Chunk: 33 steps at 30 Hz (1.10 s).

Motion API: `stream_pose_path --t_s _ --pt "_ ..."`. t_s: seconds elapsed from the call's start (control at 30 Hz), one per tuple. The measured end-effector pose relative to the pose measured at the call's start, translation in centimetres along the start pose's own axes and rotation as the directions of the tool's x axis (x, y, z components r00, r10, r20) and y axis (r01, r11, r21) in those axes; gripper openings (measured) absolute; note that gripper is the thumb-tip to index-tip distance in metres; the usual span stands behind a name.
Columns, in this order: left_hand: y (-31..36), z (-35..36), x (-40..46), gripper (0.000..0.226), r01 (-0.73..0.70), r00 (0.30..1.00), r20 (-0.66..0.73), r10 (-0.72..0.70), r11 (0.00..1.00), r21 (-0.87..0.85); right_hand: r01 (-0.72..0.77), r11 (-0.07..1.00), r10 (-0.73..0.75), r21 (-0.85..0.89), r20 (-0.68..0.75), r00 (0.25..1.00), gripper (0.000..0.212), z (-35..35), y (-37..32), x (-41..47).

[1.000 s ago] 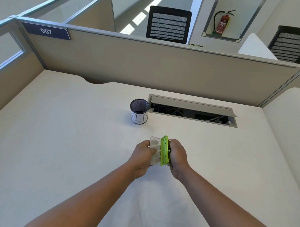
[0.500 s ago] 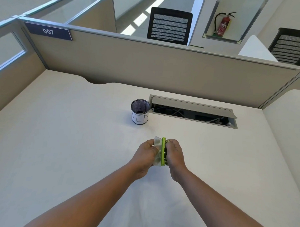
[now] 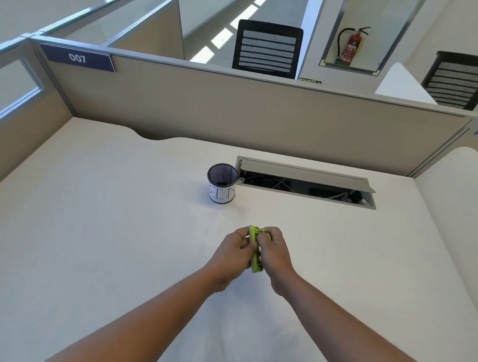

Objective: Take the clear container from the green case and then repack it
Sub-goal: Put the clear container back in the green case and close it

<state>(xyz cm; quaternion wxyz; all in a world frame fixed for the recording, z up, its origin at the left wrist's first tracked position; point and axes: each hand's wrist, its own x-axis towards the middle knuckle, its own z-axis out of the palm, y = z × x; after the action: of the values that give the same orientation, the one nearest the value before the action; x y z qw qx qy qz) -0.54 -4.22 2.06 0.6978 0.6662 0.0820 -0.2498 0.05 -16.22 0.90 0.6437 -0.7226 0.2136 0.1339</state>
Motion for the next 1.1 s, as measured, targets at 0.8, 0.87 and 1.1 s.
stream_pose_path --t_s 0.8,0.87,1.1 --pt "0.7 -0.3 0.8 0.02 0.002 0.953 -0.27 -0.139 0.893 -0.451 -0.161 0.918 0.113 0.363 0.15 0.982 0.031 -1.0 1.7 -0.9" --pt "0.6 -0.3 0.7 0.019 -0.014 0.95 -0.277 -0.145 0.865 -0.501 -0.152 0.885 0.076 0.441 0.185 0.98 0.02 -1.2 1.8 -0.9" --pt "0.4 -0.7 0.6 0.022 -0.048 0.945 -0.283 -0.165 0.784 -0.619 0.006 0.958 -0.063 0.287 0.191 0.98 0.041 -1.1 1.6 -1.2"
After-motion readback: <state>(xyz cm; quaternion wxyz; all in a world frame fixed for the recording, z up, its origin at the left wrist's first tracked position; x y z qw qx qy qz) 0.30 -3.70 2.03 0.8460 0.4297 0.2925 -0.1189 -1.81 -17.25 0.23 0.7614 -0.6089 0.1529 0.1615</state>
